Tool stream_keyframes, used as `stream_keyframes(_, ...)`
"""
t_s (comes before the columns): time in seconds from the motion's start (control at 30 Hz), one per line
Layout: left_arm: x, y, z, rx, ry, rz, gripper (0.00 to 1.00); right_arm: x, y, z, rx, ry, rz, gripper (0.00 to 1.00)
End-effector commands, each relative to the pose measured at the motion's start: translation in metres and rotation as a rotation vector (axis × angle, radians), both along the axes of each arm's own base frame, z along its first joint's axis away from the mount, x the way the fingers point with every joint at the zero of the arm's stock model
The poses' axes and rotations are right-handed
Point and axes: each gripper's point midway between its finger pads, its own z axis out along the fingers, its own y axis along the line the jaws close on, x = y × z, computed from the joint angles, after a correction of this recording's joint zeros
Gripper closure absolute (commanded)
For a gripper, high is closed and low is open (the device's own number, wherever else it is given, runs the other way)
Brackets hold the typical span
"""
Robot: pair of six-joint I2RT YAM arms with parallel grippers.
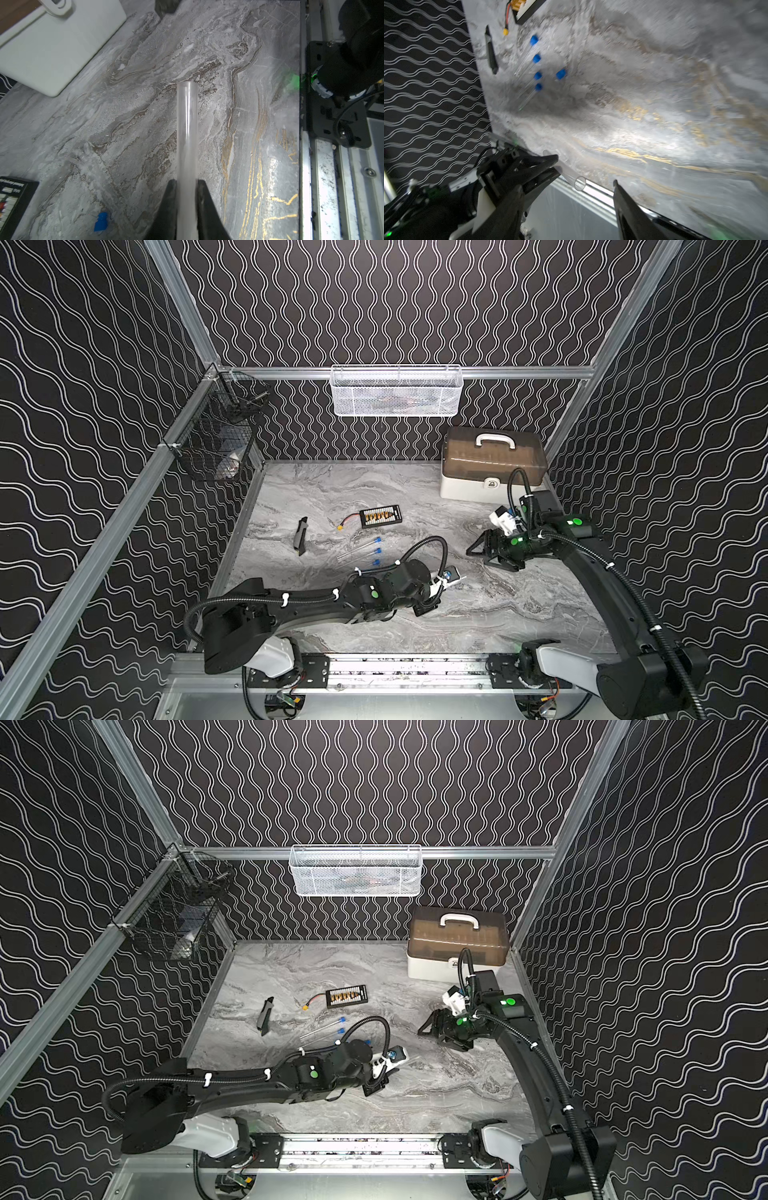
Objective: Insert stoppers into test tubes
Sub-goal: Pick up the test tube at the center of the board.
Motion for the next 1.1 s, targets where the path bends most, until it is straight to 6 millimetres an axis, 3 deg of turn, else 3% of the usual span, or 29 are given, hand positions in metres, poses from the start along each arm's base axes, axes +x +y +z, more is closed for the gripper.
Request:
stream_keyframes(0.0, 0.005, -0.003, 0.024, -0.089, -0.009, 0.014, 0.88, -0.011, 0.025, 0.014, 0.173, -0.001, 0.089, 0.32)
stream_keyframes(0.17, 0.014, -0.001, 0.038, -0.139, 0.002, 0.031, 0.88, -0.023, 0.030, -0.006, 0.168, 0.084, 0.107, 0.35)
stream_keyframes(0.8, 0.010, -0.003, 0.043, -0.174, 0.031, -0.006, 0.87, -0.015, 0.043, -0.012, 0.219, 0.168, 0.104, 0.68)
stream_keyframes(1.07, 0.011, -0.005, 0.041, -0.179, 0.044, -0.003, 0.87, -0.018, 0.047, -0.013, 0.210, 0.172, 0.133, 0.75)
